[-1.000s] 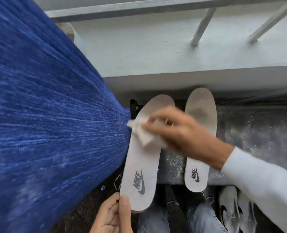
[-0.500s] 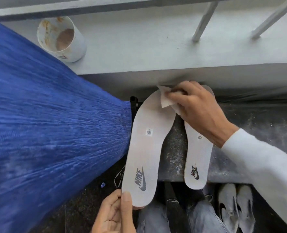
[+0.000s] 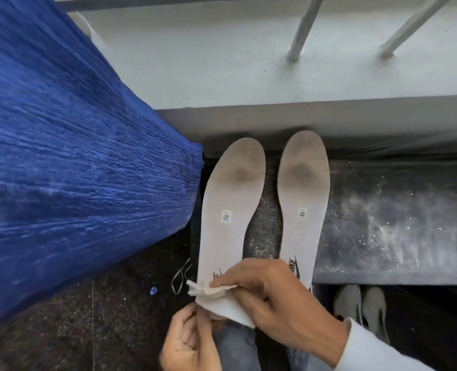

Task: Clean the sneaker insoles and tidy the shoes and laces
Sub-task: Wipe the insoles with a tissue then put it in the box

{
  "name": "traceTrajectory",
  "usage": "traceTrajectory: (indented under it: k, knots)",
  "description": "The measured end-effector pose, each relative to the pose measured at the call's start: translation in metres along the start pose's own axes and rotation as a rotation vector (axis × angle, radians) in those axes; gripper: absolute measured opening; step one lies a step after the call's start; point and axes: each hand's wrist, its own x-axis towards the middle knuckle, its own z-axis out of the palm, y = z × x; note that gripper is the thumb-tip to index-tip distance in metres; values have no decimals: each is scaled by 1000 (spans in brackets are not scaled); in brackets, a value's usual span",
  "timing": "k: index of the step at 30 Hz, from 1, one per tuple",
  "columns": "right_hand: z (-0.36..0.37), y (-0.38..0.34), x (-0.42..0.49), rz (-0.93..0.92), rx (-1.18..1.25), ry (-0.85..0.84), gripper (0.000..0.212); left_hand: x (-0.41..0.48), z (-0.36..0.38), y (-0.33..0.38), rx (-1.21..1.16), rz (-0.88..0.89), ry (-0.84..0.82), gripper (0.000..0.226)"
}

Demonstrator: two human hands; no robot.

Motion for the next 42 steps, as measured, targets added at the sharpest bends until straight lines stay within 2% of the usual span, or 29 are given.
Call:
traceTrajectory:
  k: [2,4,7,9,13,16,19,20,22,25,27,29,31,34,42]
  knots:
    - [-5,3,-5,37,63,48,38,2,4,-15,-22,-28,-17,19]
    - [-21,15,-7,27,14,197,40,1,10,-23,-11,-25,-69,12]
    - [-59,49,-3,18,-258,532,38,6,12,-33,7,-53,-146,9]
    - [-84,74,-1,65,-466,637,30,13,9,-39,64,-69,-218,10]
    - [-91,105,-12,82,-531,501,25,20,4,-42,196,-94,-365,14]
    - [-73,110,-34,26,-509,361,29,21,1,-43,375,-31,-363,20]
    - [-59,112,-54,-6,-457,264,31,14,-4,-40,629,69,-324,38]
    - [-57,113,-58,-3,-415,278,32,9,-5,-36,730,142,-291,39]
    - [-63,113,-60,38,-273,440,26,-1,-3,-27,809,379,-208,32]
    - [-84,108,-53,166,-123,728,16,-4,14,-4,696,776,-195,26]
    - [-92,108,-43,210,-130,746,19,6,34,10,684,950,-208,24]
    - [-91,109,-30,204,-227,693,22,18,56,23,754,1049,-191,27]
    - [-85,109,-18,228,-288,643,24,27,74,31,838,1094,-181,39]
    - [-77,109,-11,271,-283,656,28,37,90,34,929,1114,-194,53]
    - [-71,109,-11,281,-259,691,27,54,99,21,858,1094,-202,59]
